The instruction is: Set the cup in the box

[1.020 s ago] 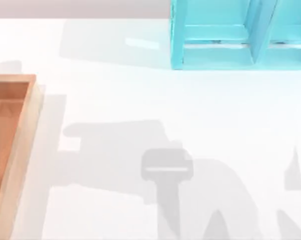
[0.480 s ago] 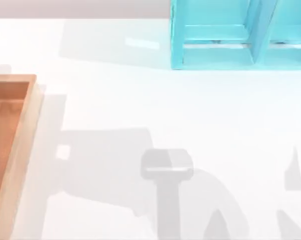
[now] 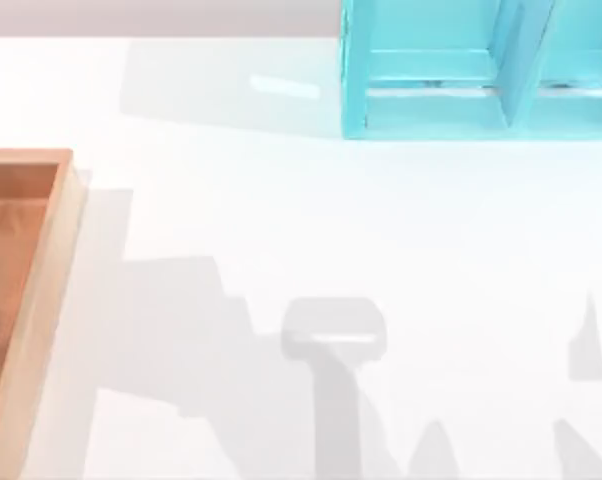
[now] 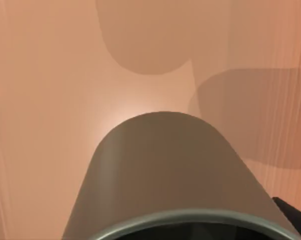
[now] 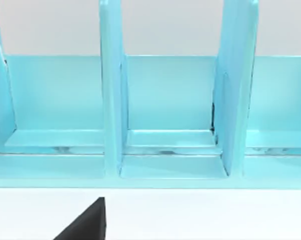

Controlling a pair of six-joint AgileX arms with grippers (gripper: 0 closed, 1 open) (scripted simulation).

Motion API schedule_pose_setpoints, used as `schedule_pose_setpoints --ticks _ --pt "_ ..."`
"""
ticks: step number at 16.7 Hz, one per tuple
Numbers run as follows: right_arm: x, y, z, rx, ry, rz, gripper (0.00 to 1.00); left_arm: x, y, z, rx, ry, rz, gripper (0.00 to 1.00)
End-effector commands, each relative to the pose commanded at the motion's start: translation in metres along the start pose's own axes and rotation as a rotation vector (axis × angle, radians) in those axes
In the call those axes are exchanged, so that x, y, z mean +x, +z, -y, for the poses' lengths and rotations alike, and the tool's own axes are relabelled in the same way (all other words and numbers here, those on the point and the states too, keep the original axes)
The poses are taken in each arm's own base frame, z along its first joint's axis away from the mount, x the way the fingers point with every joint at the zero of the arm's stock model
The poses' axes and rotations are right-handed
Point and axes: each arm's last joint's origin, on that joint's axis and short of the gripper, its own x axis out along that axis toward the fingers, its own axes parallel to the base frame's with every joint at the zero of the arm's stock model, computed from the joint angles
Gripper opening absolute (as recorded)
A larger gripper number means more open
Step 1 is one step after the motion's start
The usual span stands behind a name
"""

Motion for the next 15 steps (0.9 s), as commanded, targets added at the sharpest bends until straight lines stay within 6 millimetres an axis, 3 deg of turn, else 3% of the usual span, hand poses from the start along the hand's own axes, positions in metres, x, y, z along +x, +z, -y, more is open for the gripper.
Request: schedule_pose_setpoints --ticks 4,15 --pt "0.0000 0.0000 0.0000 0.000 0.000 0.000 1.00 0.0004 -0.0001 -0.0001 0.000 0.000 0.000 0.00" --pt "0.0000 0.0000 0.0000 0.000 0.000 0.000 1.00 0.0004 -0.0001 -0.0001 0.000 0.000 0.000 0.83"
